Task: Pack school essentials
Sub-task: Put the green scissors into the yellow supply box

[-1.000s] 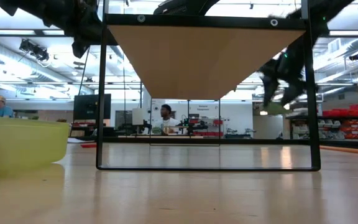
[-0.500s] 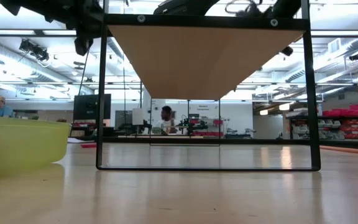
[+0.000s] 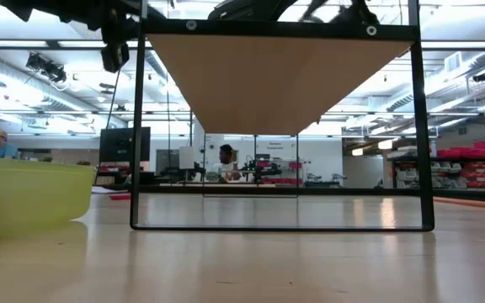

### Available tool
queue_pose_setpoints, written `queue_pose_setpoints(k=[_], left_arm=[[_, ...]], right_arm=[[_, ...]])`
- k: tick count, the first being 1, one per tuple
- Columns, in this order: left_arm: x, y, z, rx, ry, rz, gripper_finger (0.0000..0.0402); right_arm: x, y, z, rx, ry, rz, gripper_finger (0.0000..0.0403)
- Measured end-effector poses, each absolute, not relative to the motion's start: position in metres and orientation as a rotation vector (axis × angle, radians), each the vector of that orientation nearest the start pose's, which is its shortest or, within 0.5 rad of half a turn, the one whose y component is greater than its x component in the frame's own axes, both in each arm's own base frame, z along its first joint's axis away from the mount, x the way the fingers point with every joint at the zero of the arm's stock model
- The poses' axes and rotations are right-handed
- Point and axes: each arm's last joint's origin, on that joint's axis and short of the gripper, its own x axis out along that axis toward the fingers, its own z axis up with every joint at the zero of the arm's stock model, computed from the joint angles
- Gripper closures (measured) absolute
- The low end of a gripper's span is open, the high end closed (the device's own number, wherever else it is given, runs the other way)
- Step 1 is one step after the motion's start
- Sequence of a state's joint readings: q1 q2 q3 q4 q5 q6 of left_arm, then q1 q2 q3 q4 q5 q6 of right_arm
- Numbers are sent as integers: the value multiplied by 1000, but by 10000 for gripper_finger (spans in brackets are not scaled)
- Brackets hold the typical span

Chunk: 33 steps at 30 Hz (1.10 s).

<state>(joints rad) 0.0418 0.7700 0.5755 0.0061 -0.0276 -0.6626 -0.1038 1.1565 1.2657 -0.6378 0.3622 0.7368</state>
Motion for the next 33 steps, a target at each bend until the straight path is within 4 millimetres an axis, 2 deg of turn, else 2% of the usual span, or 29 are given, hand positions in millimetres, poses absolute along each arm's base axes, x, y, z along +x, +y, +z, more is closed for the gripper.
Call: queue_pose_setpoints(k=[6, 12, 22, 27, 33], left_arm=[[179, 8, 289, -670, 69, 101, 312], [179, 9, 293, -717, 24, 114, 308], [179, 9, 293, -729, 17, 112, 317], [174, 8, 298, -654, 7, 60, 313], [162, 4, 300, -617, 49, -43, 311]], right_arm=[[241, -22, 393, 633, 238, -534, 186], [249, -6, 394, 629, 223, -447, 186], [268, 38, 393, 687, 138, -352, 186], [286, 64, 388, 704, 87, -381, 186], [321, 93, 391, 689, 72, -431, 187]])
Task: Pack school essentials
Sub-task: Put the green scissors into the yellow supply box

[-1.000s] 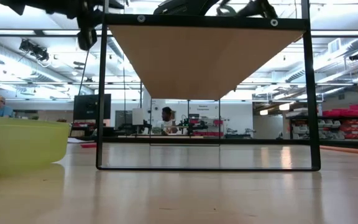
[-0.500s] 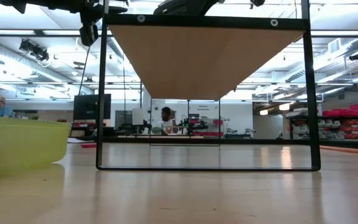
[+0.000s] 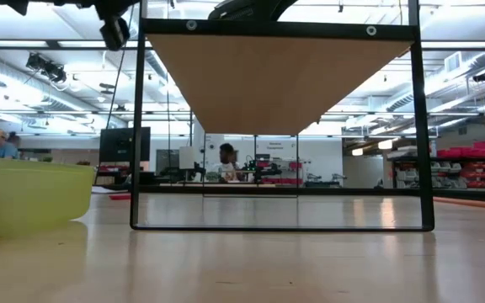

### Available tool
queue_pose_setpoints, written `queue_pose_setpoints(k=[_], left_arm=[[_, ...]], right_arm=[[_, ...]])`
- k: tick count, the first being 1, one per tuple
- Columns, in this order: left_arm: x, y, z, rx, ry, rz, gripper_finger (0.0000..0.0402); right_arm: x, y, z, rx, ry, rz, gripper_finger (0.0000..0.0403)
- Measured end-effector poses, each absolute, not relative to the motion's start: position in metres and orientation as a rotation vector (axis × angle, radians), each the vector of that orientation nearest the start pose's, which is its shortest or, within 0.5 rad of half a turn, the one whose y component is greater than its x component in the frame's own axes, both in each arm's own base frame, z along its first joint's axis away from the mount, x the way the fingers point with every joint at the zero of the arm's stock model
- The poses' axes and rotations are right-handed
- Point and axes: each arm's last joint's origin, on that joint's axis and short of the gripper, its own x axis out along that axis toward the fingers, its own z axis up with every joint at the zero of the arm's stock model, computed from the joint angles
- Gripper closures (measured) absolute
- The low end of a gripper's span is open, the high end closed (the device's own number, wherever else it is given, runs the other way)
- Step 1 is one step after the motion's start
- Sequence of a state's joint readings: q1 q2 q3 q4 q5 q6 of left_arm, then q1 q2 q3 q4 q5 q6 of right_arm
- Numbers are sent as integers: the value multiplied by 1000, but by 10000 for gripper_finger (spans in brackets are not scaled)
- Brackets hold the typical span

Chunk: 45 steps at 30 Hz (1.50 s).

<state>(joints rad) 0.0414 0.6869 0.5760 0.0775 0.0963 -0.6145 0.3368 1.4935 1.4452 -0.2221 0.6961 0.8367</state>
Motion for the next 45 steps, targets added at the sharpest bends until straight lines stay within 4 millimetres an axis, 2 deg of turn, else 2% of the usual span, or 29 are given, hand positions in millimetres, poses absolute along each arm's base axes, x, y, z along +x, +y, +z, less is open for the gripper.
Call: queue_pose_setpoints(k=[7, 14, 18, 25, 30, 37, 45], left_arm=[[149, 0, 298, -573, 126, -141, 310], [133, -10, 302, -563, 141, -287, 308], [126, -16, 303, -536, 156, -338, 307], [124, -24, 298, -531, 223, -386, 301], [118, -24, 299, -515, 207, -383, 306], [102, -20, 302, -479, 151, -333, 312], [88, -16, 305, -457, 85, -290, 314]], right_arm=[[356, 116, 401, 694, 45, -474, 187], [378, 137, 411, 706, 16, -470, 187], [389, 146, 410, 723, 14, -454, 187], [410, 160, 395, 779, 33, -431, 187], [422, 176, 381, 831, 26, -403, 187], [429, 196, 364, 908, 13, -381, 187], [435, 215, 353, 960, -26, -333, 187]])
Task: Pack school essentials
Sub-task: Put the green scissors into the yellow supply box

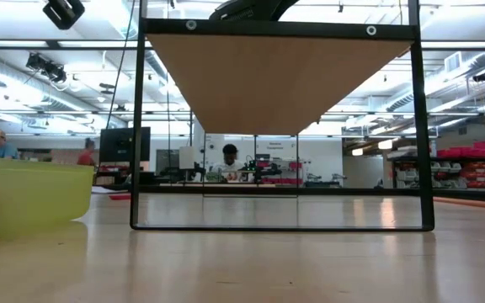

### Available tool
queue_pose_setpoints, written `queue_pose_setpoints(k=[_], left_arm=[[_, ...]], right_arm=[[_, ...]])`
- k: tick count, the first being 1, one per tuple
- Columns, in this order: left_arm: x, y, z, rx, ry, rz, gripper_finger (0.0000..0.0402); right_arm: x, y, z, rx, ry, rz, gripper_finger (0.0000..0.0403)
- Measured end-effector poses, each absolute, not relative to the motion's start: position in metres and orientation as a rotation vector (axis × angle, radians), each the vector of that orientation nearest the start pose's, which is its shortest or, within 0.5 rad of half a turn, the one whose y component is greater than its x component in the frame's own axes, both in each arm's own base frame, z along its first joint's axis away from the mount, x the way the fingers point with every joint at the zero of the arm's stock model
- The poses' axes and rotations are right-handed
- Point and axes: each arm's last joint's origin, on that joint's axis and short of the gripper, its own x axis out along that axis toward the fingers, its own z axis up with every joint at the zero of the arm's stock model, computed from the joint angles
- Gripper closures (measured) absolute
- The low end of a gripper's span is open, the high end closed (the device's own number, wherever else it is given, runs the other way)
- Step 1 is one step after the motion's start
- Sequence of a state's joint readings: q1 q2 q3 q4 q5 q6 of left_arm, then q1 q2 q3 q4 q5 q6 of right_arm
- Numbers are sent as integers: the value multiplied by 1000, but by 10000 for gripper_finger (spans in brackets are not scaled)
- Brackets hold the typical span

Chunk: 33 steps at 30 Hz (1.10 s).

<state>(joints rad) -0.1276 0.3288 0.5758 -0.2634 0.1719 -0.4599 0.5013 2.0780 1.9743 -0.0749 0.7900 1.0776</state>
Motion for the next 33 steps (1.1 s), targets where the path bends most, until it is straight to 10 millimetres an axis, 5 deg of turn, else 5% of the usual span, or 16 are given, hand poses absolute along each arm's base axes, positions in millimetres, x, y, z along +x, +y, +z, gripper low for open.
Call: queue_pose_setpoints(k=[17, 33], left_arm=[[82, -15, 313, -593, 17, -305, 312], [126, -23, 342, -594, -242, -472, 214]], right_arm=[[432, 229, 361, 993, -74, -239, 187], [447, 195, 397, 845, -320, -1, 187]])
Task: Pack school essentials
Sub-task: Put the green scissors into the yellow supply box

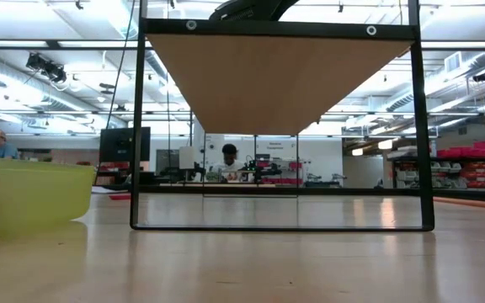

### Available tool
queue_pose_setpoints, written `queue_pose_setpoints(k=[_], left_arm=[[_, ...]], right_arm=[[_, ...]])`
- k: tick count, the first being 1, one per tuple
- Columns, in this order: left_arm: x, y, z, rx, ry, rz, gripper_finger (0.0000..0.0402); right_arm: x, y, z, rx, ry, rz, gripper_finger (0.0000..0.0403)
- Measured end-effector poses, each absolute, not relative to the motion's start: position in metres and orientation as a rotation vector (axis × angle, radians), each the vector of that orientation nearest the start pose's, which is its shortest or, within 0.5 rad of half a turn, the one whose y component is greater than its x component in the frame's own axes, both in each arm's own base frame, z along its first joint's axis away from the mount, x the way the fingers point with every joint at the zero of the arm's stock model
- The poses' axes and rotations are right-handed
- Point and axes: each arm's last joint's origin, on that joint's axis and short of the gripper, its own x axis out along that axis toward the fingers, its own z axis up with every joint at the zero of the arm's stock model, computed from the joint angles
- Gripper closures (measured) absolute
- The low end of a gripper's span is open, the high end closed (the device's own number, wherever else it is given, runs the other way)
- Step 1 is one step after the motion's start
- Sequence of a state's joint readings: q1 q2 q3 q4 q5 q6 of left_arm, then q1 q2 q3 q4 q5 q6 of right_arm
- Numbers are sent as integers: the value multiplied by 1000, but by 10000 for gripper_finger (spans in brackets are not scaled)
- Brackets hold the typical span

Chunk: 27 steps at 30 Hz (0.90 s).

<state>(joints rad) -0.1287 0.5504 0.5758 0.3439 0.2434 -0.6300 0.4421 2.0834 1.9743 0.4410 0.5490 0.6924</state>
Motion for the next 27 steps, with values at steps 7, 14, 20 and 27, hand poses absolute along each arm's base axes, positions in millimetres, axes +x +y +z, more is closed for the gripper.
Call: queue_pose_setpoints(k=[7, 14, 20, 27], left_arm=[[147, -27, 355, -582, -434, -549, 209], [163, -28, 358, -592, -562, -597, 222], [180, -31, 372, -582, -566, -607, 222], [196, -35, 385, -549, -548, -674, 215]], right_arm=[[450, 179, 407, 821, -409, 102, 187], [452, 176, 407, 828, -404, 130, 187], [452, 175, 407, 851, -404, 135, 187], [451, 175, 409, 831, -424, 136, 187]])
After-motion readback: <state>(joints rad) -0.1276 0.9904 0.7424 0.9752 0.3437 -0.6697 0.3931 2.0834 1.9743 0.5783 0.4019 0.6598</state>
